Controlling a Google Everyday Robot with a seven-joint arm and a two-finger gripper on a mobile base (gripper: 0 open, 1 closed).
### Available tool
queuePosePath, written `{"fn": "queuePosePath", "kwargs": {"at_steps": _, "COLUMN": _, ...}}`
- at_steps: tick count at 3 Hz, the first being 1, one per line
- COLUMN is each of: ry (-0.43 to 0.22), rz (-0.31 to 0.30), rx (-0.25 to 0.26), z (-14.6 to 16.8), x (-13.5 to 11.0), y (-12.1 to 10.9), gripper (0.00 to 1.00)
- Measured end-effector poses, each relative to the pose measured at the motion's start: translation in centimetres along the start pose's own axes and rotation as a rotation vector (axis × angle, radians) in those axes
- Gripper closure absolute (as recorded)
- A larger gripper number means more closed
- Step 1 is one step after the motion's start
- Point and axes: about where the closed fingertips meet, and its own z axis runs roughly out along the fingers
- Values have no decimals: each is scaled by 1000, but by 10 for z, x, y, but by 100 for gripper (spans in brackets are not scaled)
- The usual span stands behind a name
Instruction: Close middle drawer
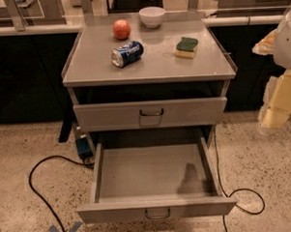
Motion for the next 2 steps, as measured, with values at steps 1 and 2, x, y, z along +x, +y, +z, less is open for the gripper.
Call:
{"fn": "queuePosePath", "kwargs": {"at_steps": 1, "ry": 1, "rz": 2, "rx": 2, "z": 0, "x": 0, "y": 0, "gripper": 0}}
{"fn": "queuePosePath", "kwargs": {"at_steps": 2, "ry": -39, "rz": 27, "rx": -40, "z": 23, "x": 12, "y": 19, "gripper": 0}}
